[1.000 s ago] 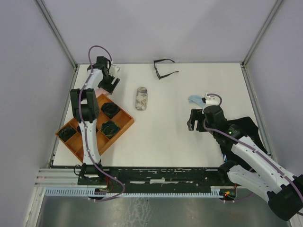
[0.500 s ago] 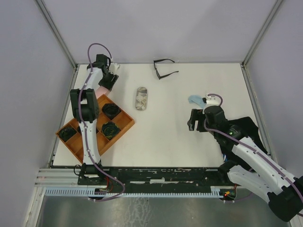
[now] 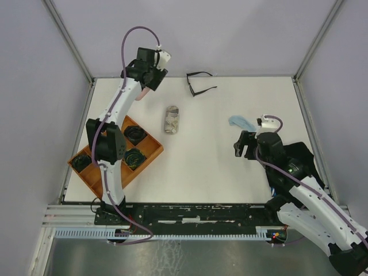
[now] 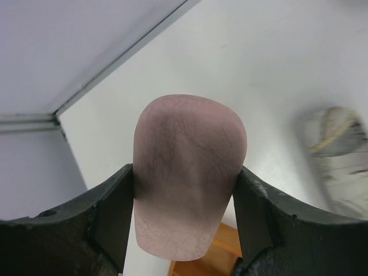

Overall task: Organize the sunglasses
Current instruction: Pick up the sunglasses case from the center of the board, then place the sunglasses case at the center of the board.

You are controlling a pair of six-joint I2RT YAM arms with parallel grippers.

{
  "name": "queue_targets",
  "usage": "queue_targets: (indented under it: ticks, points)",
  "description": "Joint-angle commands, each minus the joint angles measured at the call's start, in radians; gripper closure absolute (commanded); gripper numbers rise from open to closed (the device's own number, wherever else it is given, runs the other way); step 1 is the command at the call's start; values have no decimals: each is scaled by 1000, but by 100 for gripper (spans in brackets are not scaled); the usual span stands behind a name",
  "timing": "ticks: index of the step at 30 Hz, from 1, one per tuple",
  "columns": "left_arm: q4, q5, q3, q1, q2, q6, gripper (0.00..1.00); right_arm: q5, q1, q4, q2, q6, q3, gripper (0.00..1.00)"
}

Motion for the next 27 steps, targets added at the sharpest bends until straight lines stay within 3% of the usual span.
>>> queue_targets:
  ticks: [1, 6, 8, 18, 27]
  points:
    - [23, 142, 48, -70, -106, -176, 96, 91, 2, -9, -62, 51, 40, 16]
    - [117, 547, -30, -86, -189, -449, 97, 143, 3, -29, -153, 82, 64, 17]
    - [208, 604, -114, -121, -230, -543, 97, 157, 3, -39, -179, 88, 73, 17]
    - [392, 492, -464, -314, -342, -893, 97, 193, 2, -95, -214, 132, 77, 18]
    - [421, 263, -693, -457, -446, -1028, 97, 200, 3, -102, -176, 156, 74, 17]
